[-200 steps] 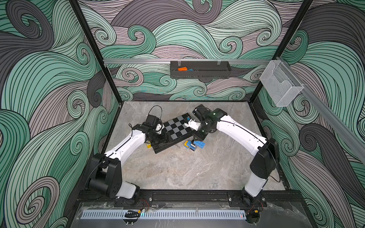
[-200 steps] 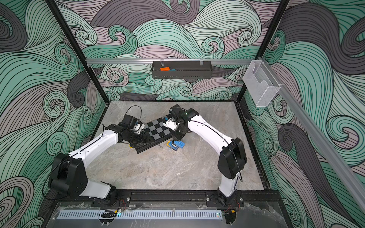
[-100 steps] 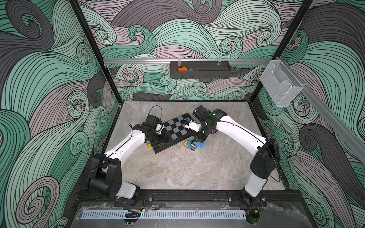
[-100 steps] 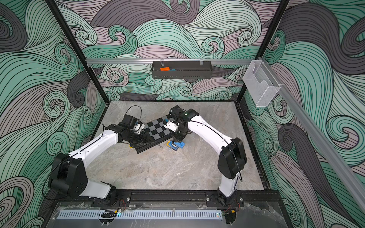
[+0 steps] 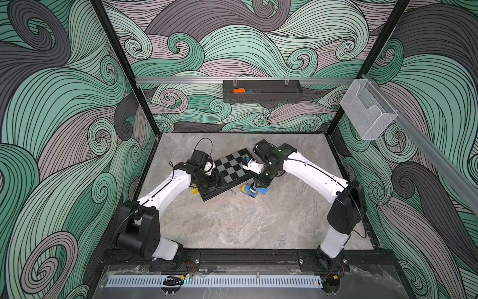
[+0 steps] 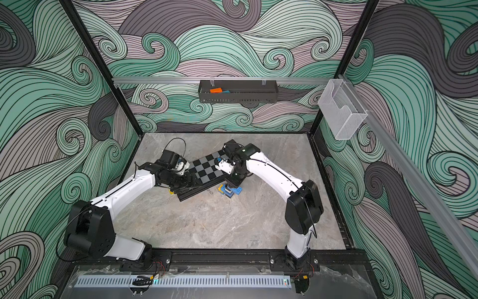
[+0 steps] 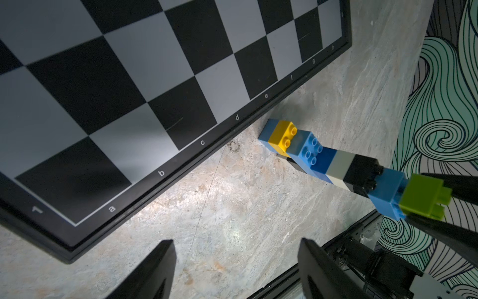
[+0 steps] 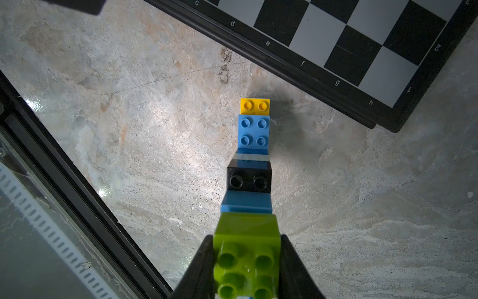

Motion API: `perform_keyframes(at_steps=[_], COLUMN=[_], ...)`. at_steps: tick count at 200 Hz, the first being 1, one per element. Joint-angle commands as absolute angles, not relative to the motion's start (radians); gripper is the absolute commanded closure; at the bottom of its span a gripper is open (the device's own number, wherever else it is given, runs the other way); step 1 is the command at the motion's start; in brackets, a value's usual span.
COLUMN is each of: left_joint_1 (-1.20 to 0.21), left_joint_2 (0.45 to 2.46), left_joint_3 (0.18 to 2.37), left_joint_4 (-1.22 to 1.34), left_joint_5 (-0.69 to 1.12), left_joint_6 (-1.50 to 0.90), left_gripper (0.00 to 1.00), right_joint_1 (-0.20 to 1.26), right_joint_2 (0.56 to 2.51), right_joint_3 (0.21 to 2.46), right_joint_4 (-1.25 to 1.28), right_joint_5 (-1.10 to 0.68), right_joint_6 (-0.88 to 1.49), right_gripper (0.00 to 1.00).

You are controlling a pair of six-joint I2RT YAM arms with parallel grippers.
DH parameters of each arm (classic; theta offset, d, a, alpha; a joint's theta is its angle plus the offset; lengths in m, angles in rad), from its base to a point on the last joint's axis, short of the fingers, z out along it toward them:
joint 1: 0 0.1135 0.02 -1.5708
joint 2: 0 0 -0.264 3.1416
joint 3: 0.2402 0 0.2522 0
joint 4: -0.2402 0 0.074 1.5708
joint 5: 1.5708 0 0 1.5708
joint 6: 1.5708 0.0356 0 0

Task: Assemble a giraffe with lego
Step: Assemble the lego brick with the lego brick.

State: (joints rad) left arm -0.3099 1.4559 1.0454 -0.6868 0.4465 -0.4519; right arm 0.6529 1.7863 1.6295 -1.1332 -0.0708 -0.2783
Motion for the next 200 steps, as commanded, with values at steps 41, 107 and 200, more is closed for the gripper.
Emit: perform_keyframes(at_steps=[41,107,200], left_joint_1=[-0.314,-0.314,-0.314], left_joint_2=[1.462,1.462,1.451], left_joint_3=[1.08,1.078,1.074], left_joint_4=[-0.698,-0.699,-0.697], left_joint_5=[0.459,0.458,0.457], left_joint_6=[-0.43,-0.433,-0.441], left_gripper=[0.21,0.22,0.22], right_joint_1=[0.64,0.635,0.634], right_joint_2=[1.833,1.83,1.83], right_joint_3=[1.611,1.583,1.577], right_joint_4=[-1.151,-1.151,-1.152], right_joint_5=[-0.087,-0.09,-0.093], right_joint_6=[-0.29,-0.287,-0.299], right_gripper=[0.86,0.86,0.86])
